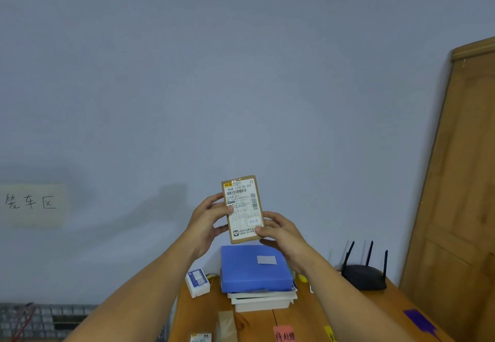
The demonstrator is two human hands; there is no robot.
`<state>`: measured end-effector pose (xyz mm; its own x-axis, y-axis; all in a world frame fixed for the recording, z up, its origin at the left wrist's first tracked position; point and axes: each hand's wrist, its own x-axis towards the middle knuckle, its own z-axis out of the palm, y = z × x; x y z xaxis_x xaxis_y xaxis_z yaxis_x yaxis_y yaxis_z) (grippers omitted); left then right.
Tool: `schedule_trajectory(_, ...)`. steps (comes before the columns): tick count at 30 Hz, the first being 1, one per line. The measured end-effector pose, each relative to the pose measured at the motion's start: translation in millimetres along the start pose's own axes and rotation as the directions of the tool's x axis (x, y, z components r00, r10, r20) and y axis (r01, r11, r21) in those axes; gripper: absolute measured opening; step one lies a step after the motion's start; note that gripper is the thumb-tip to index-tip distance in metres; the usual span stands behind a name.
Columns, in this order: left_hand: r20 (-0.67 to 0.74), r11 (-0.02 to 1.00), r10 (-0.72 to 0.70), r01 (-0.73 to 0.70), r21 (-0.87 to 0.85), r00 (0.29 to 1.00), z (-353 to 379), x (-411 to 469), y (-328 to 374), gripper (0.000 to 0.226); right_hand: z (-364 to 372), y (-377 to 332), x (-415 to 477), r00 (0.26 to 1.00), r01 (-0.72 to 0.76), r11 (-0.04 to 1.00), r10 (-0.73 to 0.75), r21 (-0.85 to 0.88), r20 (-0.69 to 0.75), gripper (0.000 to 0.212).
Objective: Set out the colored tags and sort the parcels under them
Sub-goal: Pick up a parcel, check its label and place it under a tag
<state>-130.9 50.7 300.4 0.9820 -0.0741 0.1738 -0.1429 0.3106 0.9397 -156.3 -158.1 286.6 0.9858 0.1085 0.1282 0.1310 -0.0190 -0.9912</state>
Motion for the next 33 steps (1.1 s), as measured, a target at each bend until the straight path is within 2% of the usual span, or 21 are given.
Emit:
schedule_trajectory(4,-0.035,0.997,-0.028,0.026,-0.067,0.999,0,10,1,0.039,-18,3,-4,0.999,-0.005,1.0,0.006,0.029,-0.039,0.036)
schedule_trajectory(7,-0.047,0.998,-0.051,0.049,-0.044,0.998,-1,14,-2,0.038,-34,6,-8,0.993,-0.01,0.995,0.022,0.101,-0.116,0.036)
schedule_trajectory(13,0.1,0.983,-0.138,0.125,0.133,0.985,13,9,-27,0.034,-54,13,-20,0.988,-0.05,0.99,0.069,0.134,-0.141,0.034)
schedule_trajectory(18,0.071,0.979,-0.165,0.155,0.132,0.984,30,10,-43,0.046,-59,27,-20,0.974,-0.046,0.935,0.12,0.351,-0.192,0.039)
schedule_trajectory(22,0.07,0.986,-0.16,0.156,0.053,0.985,48,4,-52,0.047,-67,42,-23,0.968,-0.083,0.897,0.176,0.433,-0.18,0.04)
schedule_trajectory(24,0.014,0.99,-0.134,0.133,0.042,0.991,61,4,-55,0.05,-76,48,-29,0.975,-0.131,0.916,0.188,0.379,-0.118,0.039)
schedule_trajectory(27,-0.079,0.993,-0.109,0.113,0.036,0.991,81,6,-63,0.055,-96,54,-37,0.982,-0.182,0.978,0.187,0.098,-0.039,0.032)
schedule_trajectory(29,-0.122,0.994,-0.09,0.098,0.057,0.988,96,8,-75,0.049,-113,60,-37,0.984,-0.178,0.984,0.178,-0.019,-0.015,0.033)
schedule_trajectory(33,-0.235,0.991,-0.072,0.097,0.095,0.969,134,7,-117,0.037,-151,80,-37,0.983,-0.178,0.982,0.18,-0.061,0.024,0.035)
